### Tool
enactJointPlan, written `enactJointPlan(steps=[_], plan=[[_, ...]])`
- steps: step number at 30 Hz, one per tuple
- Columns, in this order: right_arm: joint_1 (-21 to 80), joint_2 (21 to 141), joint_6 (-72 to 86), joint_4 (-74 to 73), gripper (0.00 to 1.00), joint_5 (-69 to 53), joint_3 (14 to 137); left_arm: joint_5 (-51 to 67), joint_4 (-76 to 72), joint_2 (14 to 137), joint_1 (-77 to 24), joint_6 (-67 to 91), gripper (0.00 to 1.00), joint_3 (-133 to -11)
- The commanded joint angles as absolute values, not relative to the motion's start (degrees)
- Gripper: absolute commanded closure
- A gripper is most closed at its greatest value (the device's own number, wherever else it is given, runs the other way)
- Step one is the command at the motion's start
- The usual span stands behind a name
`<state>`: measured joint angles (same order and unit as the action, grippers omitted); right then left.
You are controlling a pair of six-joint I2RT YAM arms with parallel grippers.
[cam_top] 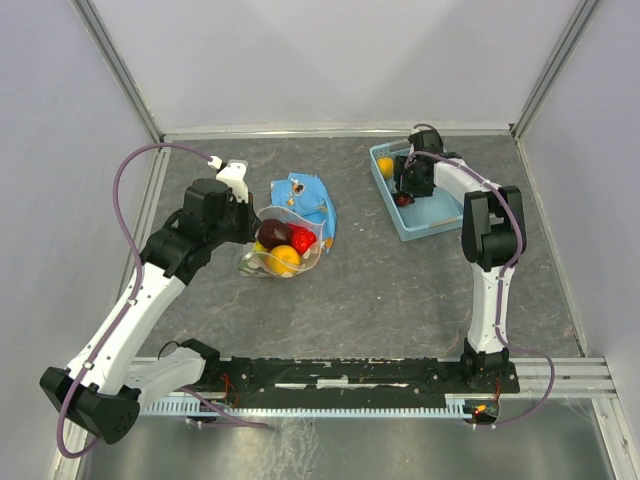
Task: Place the food in the zip-top bag and seal the zipper
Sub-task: Pick up the fake fruit from the bin.
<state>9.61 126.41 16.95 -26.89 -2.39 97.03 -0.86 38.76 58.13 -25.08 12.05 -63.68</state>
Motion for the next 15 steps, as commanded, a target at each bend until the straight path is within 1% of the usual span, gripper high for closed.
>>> enactJointPlan(steps=[1,10,15], plan=[[9.2,124.0,16.3,-29.0,0.26,-1.3,95.7,0.3,35.3,57.5,-24.9,9.9,0.97,-63.7],[9.2,124.8,15.7,-30.2,0.26,-0.7,95.6,0.3,35.4,57.5,-24.9,10.0,0.97,-63.7],[9.3,124.6,15.5,-31.1,0.30,-0.6,95.4,0.4,35.2,57.5,-24.9,10.0,0.97,-63.6]])
